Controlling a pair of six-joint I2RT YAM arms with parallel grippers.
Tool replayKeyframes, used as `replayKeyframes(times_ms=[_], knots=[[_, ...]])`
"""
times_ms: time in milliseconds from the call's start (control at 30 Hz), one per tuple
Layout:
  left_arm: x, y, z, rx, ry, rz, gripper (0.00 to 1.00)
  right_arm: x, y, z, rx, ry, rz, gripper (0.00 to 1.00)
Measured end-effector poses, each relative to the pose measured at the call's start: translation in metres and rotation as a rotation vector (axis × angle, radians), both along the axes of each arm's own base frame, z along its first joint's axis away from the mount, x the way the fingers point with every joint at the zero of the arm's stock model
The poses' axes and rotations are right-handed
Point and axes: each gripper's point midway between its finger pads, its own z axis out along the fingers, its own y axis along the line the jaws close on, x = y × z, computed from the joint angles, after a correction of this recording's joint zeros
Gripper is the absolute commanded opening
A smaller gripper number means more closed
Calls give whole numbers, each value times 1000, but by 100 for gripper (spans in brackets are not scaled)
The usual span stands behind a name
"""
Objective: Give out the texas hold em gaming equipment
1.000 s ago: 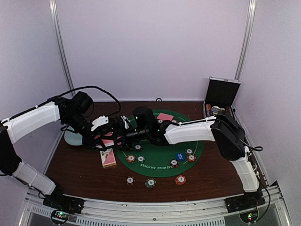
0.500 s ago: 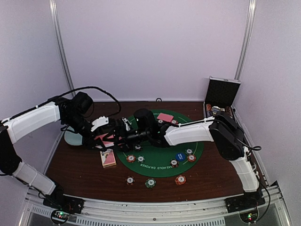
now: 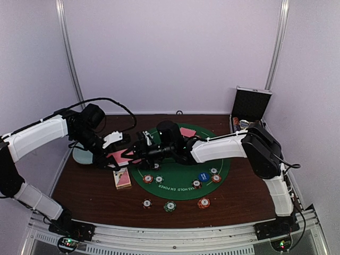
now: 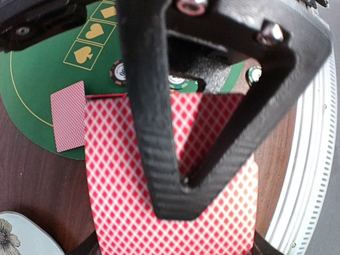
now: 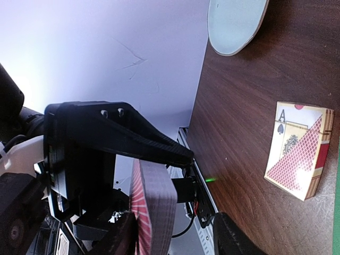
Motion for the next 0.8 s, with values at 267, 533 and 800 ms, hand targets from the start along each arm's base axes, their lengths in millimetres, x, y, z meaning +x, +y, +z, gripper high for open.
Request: replayKeyframes(times_ms=[267,533,800], knots=[[1,0,0,-1,-3,0,16,3,-10,6,-6,0,-12,37],[1,0,0,-2,-3,0,16,2,-18,17,-1,9,-27,22],[1,0,0,-2,-4,0,15,-2,-23,22,-4,19,-29,11]])
